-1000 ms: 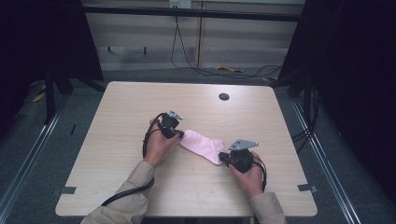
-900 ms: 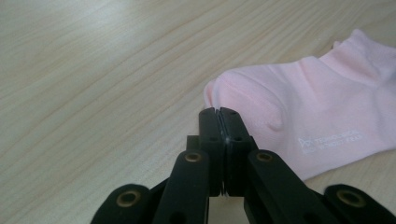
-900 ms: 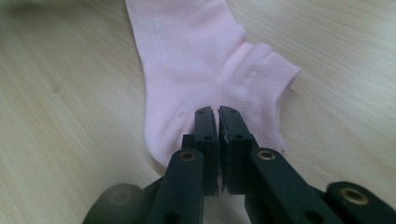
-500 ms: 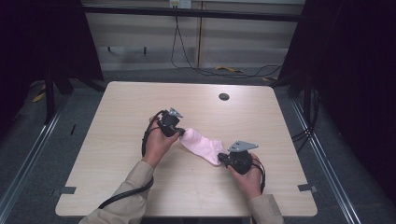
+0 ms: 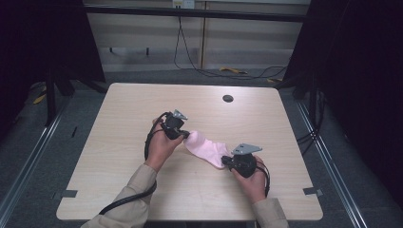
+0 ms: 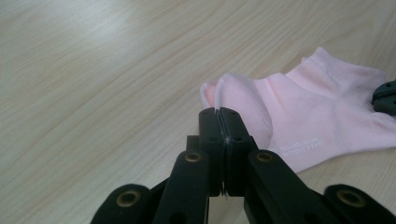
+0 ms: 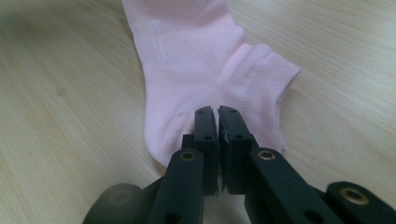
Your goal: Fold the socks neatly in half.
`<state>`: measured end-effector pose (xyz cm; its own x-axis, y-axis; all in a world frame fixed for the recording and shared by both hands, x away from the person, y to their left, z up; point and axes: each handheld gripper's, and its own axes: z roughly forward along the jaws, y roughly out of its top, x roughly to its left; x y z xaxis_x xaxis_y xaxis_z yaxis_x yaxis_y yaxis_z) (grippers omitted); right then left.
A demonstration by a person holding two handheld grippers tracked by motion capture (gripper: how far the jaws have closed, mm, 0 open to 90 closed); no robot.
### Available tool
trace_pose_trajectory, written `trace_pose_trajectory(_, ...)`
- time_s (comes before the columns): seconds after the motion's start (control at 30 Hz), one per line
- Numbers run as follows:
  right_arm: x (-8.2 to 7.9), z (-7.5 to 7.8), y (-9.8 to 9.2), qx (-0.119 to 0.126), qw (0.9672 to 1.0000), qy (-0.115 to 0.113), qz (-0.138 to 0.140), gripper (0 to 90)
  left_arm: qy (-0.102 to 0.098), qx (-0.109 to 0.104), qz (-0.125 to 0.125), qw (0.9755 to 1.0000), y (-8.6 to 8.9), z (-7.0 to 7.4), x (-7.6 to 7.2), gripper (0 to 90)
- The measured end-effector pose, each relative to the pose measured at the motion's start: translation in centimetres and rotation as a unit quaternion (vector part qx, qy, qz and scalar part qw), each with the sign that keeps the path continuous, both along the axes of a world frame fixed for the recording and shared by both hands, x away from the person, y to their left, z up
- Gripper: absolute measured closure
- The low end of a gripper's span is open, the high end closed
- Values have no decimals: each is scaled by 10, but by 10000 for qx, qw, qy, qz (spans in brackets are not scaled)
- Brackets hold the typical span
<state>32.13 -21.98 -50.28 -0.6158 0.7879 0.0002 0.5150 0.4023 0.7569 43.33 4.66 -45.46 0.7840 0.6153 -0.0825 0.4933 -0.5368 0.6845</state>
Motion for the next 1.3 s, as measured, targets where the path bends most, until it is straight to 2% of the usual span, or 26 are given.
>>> trace_pose_trajectory(0.3,0,0,1,-31,10000,-14,3,872,-24,-89,-7,10000,-1,7,-4,891)
trace_pose_trajectory(0.4,-1,0,1,-72,10000,-46,15,873,-44,-60,-54,10000,-1,10,-4,891)
trace_pose_trajectory(0.63,-2,0,2,-86,9999,-63,21,874,-46,-111,-17,9999,-1,10,-4,891)
trace_pose_trajectory(0.93,-5,0,5,-138,9999,-86,20,874,-30,-50,-155,9999,-7,12,-3,891)
trace_pose_trajectory(1.3,-5,0,6,-109,9999,-87,-47,874,-30,-47,-213,9998,-12,17,-9,892)
